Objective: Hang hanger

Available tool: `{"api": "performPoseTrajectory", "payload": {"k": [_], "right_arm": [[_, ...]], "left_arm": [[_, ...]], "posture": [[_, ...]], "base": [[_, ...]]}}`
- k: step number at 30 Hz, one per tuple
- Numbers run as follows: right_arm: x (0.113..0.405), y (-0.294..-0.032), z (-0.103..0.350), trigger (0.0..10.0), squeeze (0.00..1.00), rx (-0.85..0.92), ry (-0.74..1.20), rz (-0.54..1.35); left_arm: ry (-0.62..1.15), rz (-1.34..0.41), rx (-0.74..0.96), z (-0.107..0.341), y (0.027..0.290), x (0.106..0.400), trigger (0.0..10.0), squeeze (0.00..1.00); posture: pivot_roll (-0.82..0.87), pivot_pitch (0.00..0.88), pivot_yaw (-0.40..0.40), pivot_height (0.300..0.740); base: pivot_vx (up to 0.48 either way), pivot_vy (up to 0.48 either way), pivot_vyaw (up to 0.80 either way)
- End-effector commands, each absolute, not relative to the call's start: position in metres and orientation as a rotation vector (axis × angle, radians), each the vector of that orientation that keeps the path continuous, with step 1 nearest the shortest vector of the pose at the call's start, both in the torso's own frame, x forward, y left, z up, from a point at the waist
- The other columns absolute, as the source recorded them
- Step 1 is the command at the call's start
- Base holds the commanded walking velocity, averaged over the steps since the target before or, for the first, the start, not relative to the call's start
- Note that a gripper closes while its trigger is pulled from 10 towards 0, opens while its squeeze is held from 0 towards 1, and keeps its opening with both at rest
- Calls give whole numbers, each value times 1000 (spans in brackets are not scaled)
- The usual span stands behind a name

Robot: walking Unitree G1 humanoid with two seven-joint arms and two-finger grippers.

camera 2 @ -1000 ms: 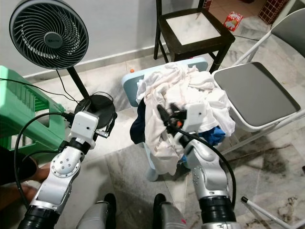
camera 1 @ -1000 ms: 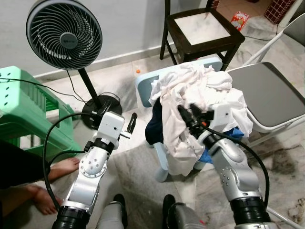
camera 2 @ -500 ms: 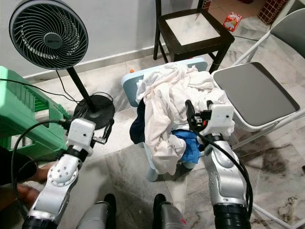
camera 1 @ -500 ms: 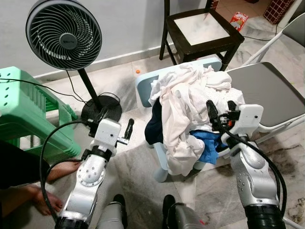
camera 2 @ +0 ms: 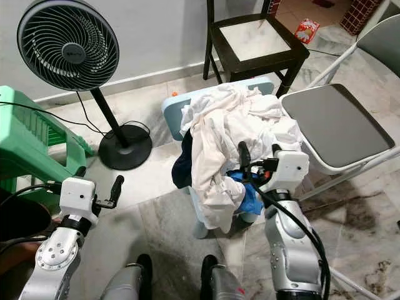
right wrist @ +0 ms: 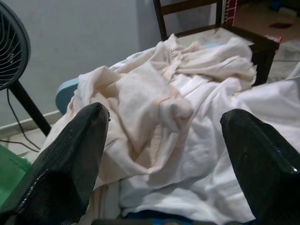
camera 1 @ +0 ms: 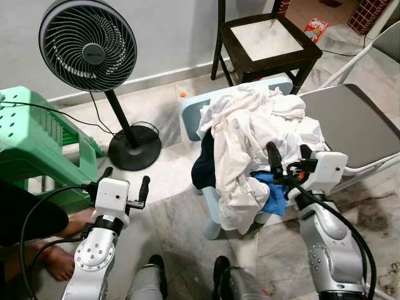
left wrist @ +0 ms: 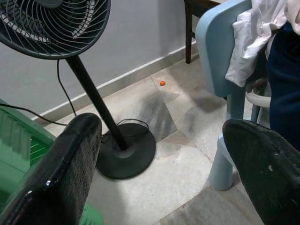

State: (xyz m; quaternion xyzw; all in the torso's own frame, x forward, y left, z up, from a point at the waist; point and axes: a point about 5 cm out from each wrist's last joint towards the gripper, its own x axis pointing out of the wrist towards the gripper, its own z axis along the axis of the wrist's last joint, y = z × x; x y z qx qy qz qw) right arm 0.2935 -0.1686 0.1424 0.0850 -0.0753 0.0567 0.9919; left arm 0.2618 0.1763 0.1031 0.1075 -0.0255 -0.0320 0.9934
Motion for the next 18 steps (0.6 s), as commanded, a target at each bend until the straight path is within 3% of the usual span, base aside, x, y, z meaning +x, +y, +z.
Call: {"api": "performPoseTrajectory", "payload": {"k": [1, 18], "right_arm": [[290, -170, 139, 10000, 0, 175, -132, 106], [293, -165, 140, 10000, 0, 175, -121, 108]], "left_arm": [[-33, -67, 208, 101, 176, 259, 10000, 0], [-26, -84, 212, 102, 171, 262, 10000, 0]], "posture": [[223, 284, -35, 740], [217, 284, -33, 740]], "base": [[0, 0, 0], [0, 294, 0]]}}
